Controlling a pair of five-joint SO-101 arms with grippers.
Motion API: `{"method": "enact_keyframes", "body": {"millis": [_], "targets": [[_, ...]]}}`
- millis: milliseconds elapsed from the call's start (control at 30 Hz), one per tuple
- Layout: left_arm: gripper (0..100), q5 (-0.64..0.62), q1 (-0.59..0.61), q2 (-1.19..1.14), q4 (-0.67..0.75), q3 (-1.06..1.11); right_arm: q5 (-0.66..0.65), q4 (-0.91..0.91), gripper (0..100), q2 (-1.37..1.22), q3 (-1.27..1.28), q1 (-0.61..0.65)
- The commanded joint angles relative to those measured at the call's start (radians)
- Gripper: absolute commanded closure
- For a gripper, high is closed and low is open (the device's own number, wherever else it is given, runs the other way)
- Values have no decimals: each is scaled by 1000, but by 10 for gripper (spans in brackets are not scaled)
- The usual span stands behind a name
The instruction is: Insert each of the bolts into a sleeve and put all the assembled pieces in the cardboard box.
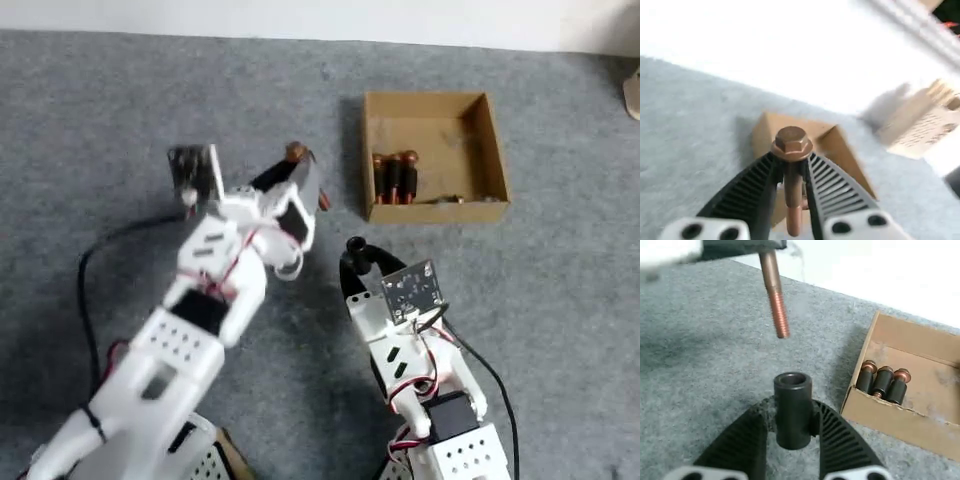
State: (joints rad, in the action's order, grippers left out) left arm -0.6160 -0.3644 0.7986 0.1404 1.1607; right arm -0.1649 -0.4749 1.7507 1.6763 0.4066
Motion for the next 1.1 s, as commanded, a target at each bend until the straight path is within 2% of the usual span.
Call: {"method": "enact_keyframes", "body": {"millis": [0,200,400,567,733,867,1067], "targets": [[996,-8,-62,101,204,82,-11,-2,993,28,143,7],[996,-8,-134,180,175,140,-12,-2,993,28,143,7],[996,-8,-162,278,9,139,-12,-2,993,31,143,5],[996,-2,-154,321,-61,139,-12,-2,993,33,143,4],[996,0,-156,320,-69,140,-12,-2,993,33,143,7],[996,71,-163,320,-68,145,-12,-2,993,35,143,7],[996,81,-180,318,-74,148,-12,-2,993,35,143,38]]}}
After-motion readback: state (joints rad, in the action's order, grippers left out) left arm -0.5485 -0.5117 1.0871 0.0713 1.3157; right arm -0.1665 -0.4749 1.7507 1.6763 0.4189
